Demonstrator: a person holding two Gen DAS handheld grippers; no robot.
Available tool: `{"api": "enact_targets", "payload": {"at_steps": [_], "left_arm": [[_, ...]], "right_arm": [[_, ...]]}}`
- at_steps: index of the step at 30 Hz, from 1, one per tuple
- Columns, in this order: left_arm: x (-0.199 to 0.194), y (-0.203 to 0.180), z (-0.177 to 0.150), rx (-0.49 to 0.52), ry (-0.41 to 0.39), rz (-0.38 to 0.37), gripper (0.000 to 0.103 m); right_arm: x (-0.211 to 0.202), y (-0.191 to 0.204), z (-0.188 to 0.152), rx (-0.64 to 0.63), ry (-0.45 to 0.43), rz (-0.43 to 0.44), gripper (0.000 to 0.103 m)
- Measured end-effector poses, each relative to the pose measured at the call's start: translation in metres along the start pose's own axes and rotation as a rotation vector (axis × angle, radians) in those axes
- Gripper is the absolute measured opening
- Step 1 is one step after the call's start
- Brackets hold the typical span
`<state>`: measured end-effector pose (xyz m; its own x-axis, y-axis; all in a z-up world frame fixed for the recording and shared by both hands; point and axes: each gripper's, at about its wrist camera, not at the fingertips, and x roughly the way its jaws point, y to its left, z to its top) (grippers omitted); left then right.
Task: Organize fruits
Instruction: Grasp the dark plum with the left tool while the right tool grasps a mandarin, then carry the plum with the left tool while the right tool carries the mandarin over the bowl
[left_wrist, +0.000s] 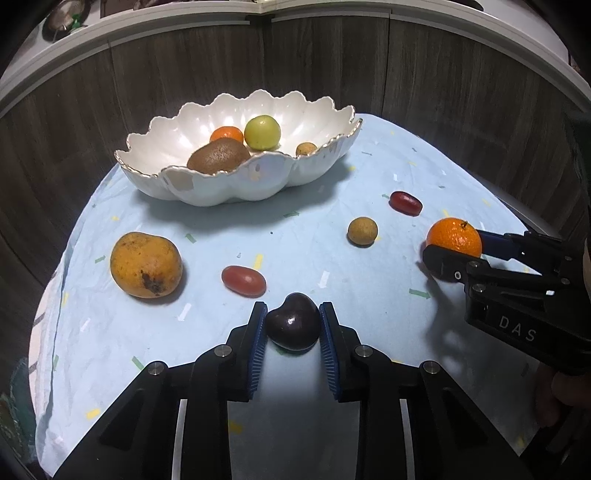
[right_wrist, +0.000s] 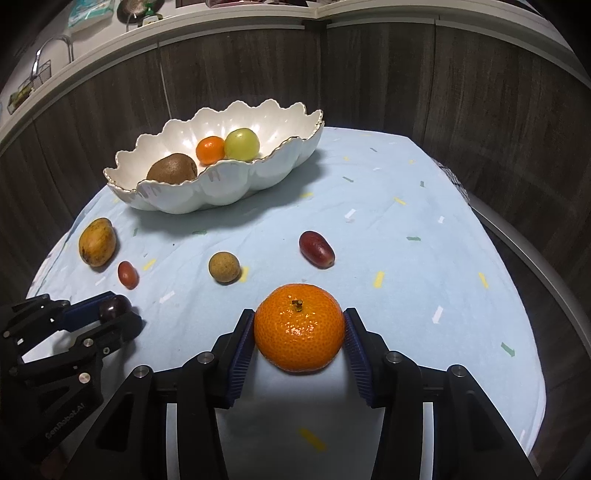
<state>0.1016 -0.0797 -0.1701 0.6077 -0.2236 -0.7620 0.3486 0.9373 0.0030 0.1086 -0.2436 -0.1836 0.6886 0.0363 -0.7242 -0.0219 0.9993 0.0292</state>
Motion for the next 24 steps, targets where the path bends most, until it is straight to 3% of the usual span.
{"api": "enact_targets", "payload": {"at_steps": [24], "left_arm": [[-0.043,0.024,0.032,-0.049,-0.084,0.053,0.028]], "right_arm": [[-0.044,0.017,0.037,-0.018,-0.104,0.000,0.048]]}}
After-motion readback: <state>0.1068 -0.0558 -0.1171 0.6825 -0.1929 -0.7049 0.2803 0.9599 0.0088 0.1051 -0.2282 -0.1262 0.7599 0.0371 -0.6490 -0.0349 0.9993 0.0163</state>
